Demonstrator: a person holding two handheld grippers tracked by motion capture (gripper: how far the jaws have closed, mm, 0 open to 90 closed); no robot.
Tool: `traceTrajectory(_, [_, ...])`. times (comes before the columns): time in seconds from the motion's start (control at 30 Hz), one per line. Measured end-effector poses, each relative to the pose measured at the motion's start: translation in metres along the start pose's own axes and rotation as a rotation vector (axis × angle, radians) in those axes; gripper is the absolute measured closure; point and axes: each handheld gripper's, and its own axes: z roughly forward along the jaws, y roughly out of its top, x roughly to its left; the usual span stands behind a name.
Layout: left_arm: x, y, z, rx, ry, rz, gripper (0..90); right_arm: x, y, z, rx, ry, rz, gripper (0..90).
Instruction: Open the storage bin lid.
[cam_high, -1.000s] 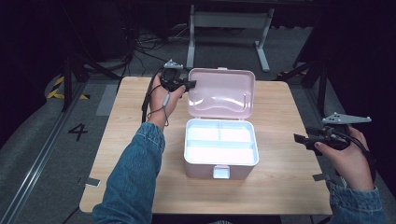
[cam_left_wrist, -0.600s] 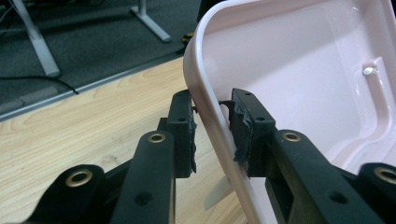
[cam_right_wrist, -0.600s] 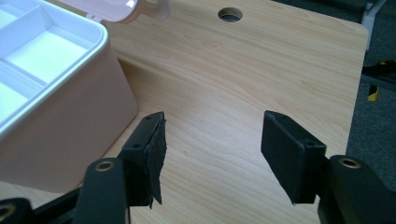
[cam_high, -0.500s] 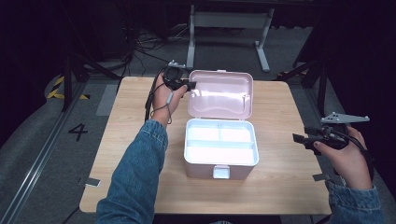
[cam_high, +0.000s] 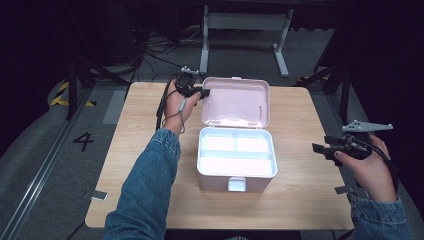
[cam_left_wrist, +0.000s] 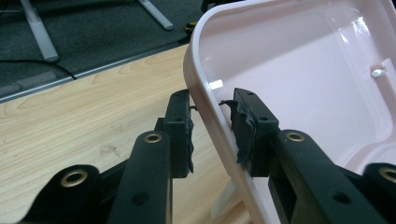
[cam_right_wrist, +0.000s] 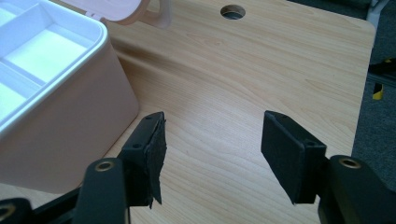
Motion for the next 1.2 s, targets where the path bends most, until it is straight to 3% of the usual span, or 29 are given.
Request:
traceTrajectory(0.73, [0.008, -0.009, 0.020, 0.074, 0.036, 0.018, 68.5, 0.004, 0.000, 0.009, 0.022, 0.022, -0.011, 40.2])
traceTrajectory(1.07, [0.012, -0.016, 0.028, 0.113, 0.034, -0.002, 67.2, 0.003, -0.001, 0.011, 0.027, 0.023, -0.011, 40.0])
traceTrajectory(1.2, [0.012, -0.017, 0.029, 0.137, 0.045, 0.032, 70.0, 0.004, -0.001, 0.013, 0.034, 0.028, -0.013, 39.8])
